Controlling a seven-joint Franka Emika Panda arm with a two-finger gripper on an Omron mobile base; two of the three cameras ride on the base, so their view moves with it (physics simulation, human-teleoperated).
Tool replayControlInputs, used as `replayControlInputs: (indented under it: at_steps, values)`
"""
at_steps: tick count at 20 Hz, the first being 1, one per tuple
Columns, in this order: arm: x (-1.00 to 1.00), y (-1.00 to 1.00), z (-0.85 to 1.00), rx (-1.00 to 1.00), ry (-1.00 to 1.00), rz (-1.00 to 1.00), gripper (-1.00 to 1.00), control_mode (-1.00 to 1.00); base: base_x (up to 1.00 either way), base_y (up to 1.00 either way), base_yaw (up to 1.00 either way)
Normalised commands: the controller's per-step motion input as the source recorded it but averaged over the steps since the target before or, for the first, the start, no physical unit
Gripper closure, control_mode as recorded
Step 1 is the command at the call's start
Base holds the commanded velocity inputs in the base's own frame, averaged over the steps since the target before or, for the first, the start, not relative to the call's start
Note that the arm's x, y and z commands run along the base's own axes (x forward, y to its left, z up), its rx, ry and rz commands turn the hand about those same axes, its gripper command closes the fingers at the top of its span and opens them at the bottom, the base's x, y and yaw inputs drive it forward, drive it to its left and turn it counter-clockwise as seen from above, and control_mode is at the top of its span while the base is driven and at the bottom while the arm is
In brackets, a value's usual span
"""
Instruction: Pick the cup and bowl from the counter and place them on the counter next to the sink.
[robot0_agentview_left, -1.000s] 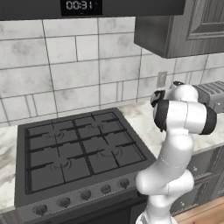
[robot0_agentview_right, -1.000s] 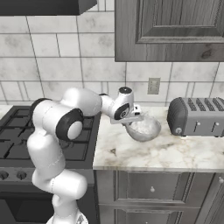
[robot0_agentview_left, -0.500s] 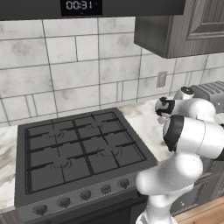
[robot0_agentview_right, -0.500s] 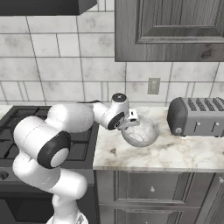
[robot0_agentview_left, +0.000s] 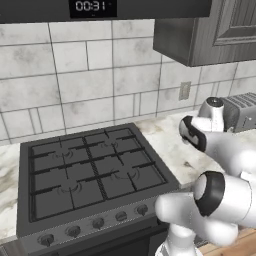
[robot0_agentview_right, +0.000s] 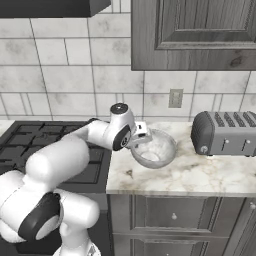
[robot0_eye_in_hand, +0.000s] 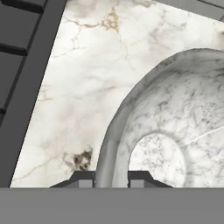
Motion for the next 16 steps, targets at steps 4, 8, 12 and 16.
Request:
replayControlInputs:
  at_steps: [4, 8, 12, 16]
  values:
    - [-0.71, 0.31, 0.65, -0.06, 0.00, 0.00, 1.00, -1.00, 0.00, 0.00, 0.00]
    - [-0.57, 0.43, 0.71, -0.03, 0.00, 0.00, 1.00, -1.00, 0.00, 0.00, 0.00]
    - [-0.52, 0.54, 0.47, 0.00, 0.00, 0.01, 1.00, -1.00, 0.00, 0.00, 0.00]
    - [-0.50, 0.68, 0.31, 0.00, 0.00, 0.07, 1.00, -1.00, 0.00, 0.00, 0.00]
